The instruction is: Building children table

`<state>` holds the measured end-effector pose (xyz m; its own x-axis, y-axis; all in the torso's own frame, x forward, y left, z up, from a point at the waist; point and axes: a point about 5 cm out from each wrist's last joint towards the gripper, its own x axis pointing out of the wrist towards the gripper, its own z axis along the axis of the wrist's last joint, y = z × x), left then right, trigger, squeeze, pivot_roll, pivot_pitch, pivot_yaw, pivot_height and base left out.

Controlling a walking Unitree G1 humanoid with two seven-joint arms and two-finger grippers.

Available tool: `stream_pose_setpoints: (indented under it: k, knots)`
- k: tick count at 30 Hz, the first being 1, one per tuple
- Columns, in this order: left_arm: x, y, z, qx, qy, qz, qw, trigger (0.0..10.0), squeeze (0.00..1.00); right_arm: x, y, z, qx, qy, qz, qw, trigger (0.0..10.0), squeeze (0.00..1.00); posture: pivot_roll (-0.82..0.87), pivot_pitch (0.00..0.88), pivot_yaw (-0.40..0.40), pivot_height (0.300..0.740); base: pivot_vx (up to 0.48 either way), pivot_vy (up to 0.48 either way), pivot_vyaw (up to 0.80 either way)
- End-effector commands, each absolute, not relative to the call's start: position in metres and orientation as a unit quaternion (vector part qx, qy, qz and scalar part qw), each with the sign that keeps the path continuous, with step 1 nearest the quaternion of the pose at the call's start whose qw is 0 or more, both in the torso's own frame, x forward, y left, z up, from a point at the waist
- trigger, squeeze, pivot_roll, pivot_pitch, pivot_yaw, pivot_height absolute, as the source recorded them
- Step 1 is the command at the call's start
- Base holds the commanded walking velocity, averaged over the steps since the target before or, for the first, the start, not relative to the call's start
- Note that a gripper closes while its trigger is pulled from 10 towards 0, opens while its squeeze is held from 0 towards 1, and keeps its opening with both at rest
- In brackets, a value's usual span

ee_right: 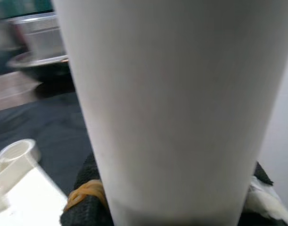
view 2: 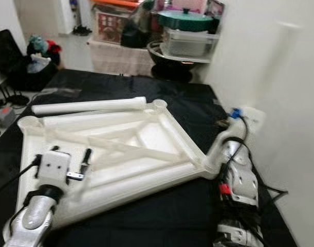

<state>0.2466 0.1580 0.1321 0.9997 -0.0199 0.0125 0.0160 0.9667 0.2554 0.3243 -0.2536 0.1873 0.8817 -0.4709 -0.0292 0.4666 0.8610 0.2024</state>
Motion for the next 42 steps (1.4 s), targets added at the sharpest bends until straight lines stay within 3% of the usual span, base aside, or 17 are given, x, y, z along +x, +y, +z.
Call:
stream_pose_setpoints:
  k: [1,5,6,7,13,14,15,16,23,24,28,30,32,37,38,41,42]
  knots:
    - [0.248,0.153,0.131,0.131,-0.003,-0.020,0.991,10.0,0.00,0.316,-0.238,0.151,0.133,0.061,-0.245,0.958,0.0,0.00,0.12,0.000,-0.118,0.740,0.000,0.000,0.00]
    - [0.248,0.153,0.130,0.132,-0.003,-0.020,0.991,10.0,0.00,0.315,-0.218,0.147,0.130,0.070,-0.199,0.969,0.0,0.00,0.12,0.000,-0.118,0.740,0.000,0.000,0.00]
    - [0.249,0.153,0.130,0.132,-0.004,-0.021,0.991,10.0,0.00,0.317,-0.199,0.146,0.141,0.071,-0.133,0.978,3.8,0.00,0.12,0.000,-0.117,0.740,0.000,0.000,0.00]
    - [0.250,0.154,0.130,0.133,-0.004,-0.022,0.991,10.0,0.00,0.318,-0.184,0.149,0.147,0.066,-0.073,0.984,10.0,0.00,0.12,0.000,-0.114,0.740,0.000,0.000,0.00]
    - [0.252,0.157,0.130,0.134,-0.003,-0.022,0.991,10.0,0.00,0.321,-0.177,0.160,0.137,0.037,0.000,0.990,10.0,0.00,0.12,0.000,-0.116,0.740,0.000,0.000,0.00]
    - [0.253,0.157,0.130,0.134,-0.003,-0.022,0.991,10.0,0.00,0.322,-0.182,0.162,0.133,0.030,0.004,0.991,10.0,0.14,0.12,0.000,-0.115,0.740,0.000,0.000,0.00]
    - [0.253,0.157,0.130,0.134,-0.003,-0.022,0.991,10.0,0.00,0.322,-0.182,0.162,0.133,0.030,0.004,0.991,10.0,0.14,0.12,0.000,-0.115,0.740,0.000,0.000,0.00]
    - [0.253,0.157,0.130,0.134,-0.004,-0.022,0.991,10.0,0.00,0.325,-0.187,0.166,0.132,0.018,-0.003,0.991,10.0,1.00,0.12,0.000,-0.114,0.740,0.000,0.000,0.00]
    - [0.253,0.154,0.130,0.134,-0.005,-0.026,0.991,10.0,0.00,0.327,-0.194,0.182,0.137,-0.011,0.010,0.991,10.0,1.00,0.11,0.000,-0.108,0.740,0.000,0.000,0.00]
    - [0.252,0.152,0.130,0.134,-0.004,-0.028,0.991,10.0,0.00,0.325,-0.191,0.191,0.136,-0.030,0.062,0.988,10.0,0.00,0.11,0.000,-0.107,0.740,0.000,0.000,0.00]
    - [0.251,0.150,0.129,0.133,-0.002,-0.031,0.991,10.0,0.00,0.310,-0.183,0.211,0.104,-0.071,0.238,0.963,10.0,0.00,0.12,0.000,-0.110,0.740,0.000,0.000,0.00]
    - [0.251,0.150,0.129,0.133,-0.002,-0.031,0.991,10.0,0.00,0.310,-0.183,0.211,0.104,-0.071,0.238,0.963,10.0,0.00,0.12,0.000,-0.110,0.740,0.000,0.000,0.00]
    - [0.250,0.149,0.129,0.132,-0.003,-0.030,0.991,10.0,0.00,0.293,-0.179,0.225,0.069,-0.081,0.375,0.921,10.0,0.00,0.12,0.000,-0.120,0.740,0.000,0.000,0.00]
    - [0.250,0.150,0.129,0.132,-0.004,-0.028,0.991,10.0,0.00,0.284,-0.176,0.228,0.052,-0.074,0.440,0.893,10.0,0.00,0.12,0.000,-0.124,0.740,0.000,0.000,0.00]
    - [0.250,0.151,0.130,0.133,-0.005,-0.028,0.991,10.0,0.00,0.279,-0.173,0.224,0.049,-0.065,0.468,0.880,6.0,0.00,0.12,0.000,-0.124,0.740,0.000,0.000,0.00]
    - [0.250,0.152,0.130,0.134,-0.005,-0.027,0.991,10.0,0.00,0.275,-0.171,0.221,0.048,-0.059,0.484,0.872,6.0,0.00,0.12,0.000,-0.124,0.740,0.000,0.000,0.00]
    - [0.249,0.152,0.130,0.134,-0.004,-0.028,0.991,10.0,0.00,0.273,-0.169,0.219,0.055,-0.057,0.488,0.869,2.0,0.00,0.12,0.000,-0.118,0.740,0.000,0.000,0.00]
